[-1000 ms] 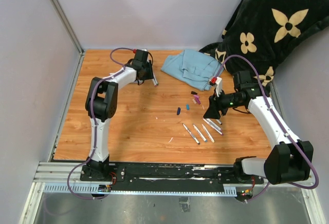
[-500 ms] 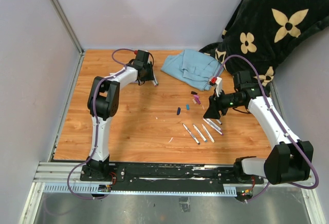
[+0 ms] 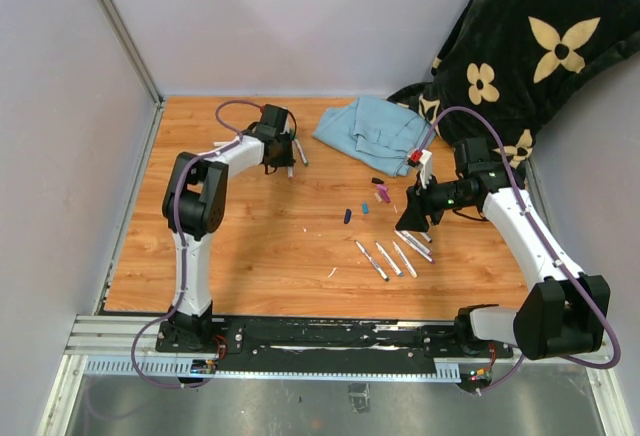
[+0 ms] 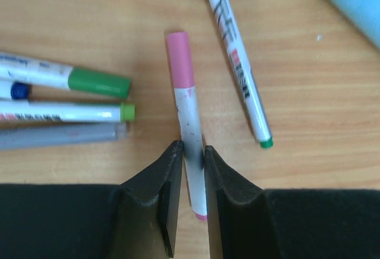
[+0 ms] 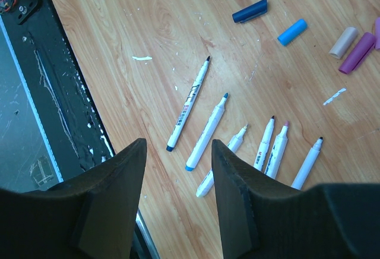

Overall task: Open the pen caps
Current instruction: Pick up the pen from the center of the board.

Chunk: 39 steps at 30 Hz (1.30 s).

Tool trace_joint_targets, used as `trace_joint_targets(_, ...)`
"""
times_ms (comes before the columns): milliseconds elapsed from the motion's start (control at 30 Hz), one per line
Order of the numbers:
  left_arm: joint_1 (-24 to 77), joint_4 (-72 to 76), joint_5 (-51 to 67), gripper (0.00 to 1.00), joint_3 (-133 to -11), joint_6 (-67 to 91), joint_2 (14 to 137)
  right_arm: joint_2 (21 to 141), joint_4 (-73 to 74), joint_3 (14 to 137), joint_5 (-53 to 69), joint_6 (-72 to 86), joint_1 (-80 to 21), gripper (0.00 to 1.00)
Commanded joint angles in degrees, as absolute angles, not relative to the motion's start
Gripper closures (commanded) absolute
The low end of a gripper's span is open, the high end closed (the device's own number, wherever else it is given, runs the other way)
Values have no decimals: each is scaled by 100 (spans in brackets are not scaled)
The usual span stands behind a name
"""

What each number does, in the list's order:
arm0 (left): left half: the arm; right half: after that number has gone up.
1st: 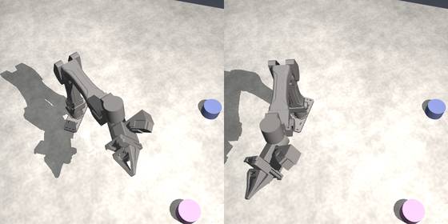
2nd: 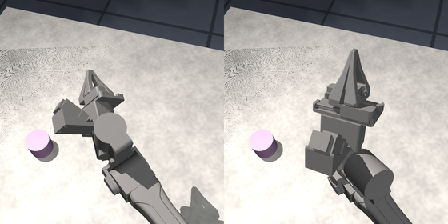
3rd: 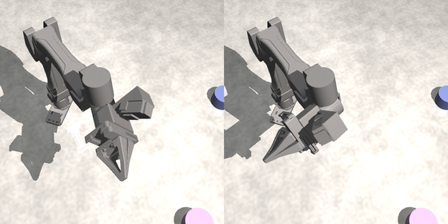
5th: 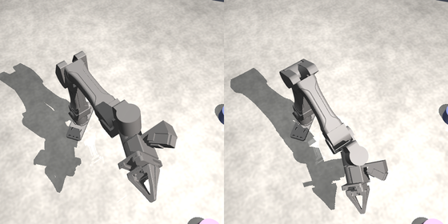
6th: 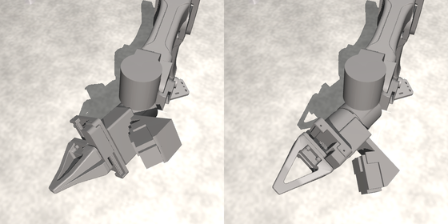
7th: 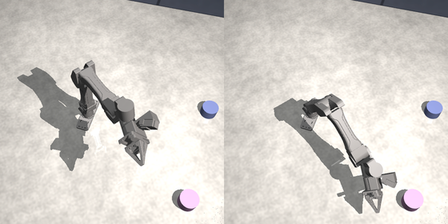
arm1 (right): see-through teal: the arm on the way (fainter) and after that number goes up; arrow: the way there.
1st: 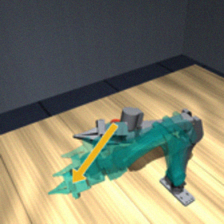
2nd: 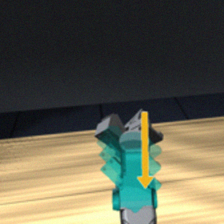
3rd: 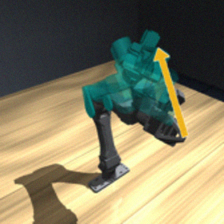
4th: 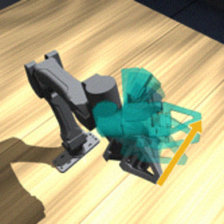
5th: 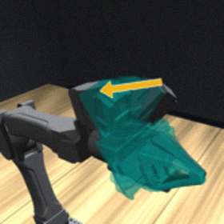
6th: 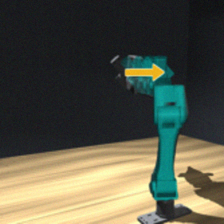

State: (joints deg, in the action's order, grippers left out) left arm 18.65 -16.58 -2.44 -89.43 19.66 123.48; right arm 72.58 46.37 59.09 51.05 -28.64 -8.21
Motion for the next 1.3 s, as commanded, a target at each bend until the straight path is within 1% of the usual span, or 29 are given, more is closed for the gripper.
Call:
trace_joint_targets(0,2029,-1922,-162,75,-8520,1673,11905,7085,4737,6011,5268,-2988,-646,51)
trace_joint_targets(167,2260,-1924,-224,75,-7726,1565,11463,7059,4738,6003,5298,-2988,-649,51)
trace_joint_targets(233,2328,-1867,-255,77,-7313,1581,11258,7049,4738,5990,5325,-2988,-645,51)
trace_joint_targets(467,2608,-1799,-481,77,-6059,1582,10262,7046,4741,5985,5395,-2997,-653,51)
trace_joint_targets(667,2953,-2001,-702,78,-5464,1572,9662,7048,4737,5973,5405,-2997,-650,51)
trace_joint_targets(867,3172,-2191,-922,77,-5453,1613,9480,7074,4737,5976,5388,-2998,-650,51)
trace_joint_targets(933,3173,-2206,-942,75,-5536,1553,9507,7075,4737,5974,5380,-2997,-648,51)
trace_joint_targets(1067,3173,-2212,-1037,62,-5821,1389,9692,7086,4737,5976,5366,-2997,-649,51)
trace_joint_targets(1133,3173,-2218,-1050,57,-6021,1298,9820,7079,4737,5975,5355,-2997,-650,51)
trace_joint_targets(1200,3173,-2261,-1026,56,-6216,1223,9975,7078,4738,5972,5345,-2997,-644,51)
trace_joint_targets(1267,3173,-2356,-940,59,-6391,1173,10127,7075,4737,5975,5336,-2997,-649,51)
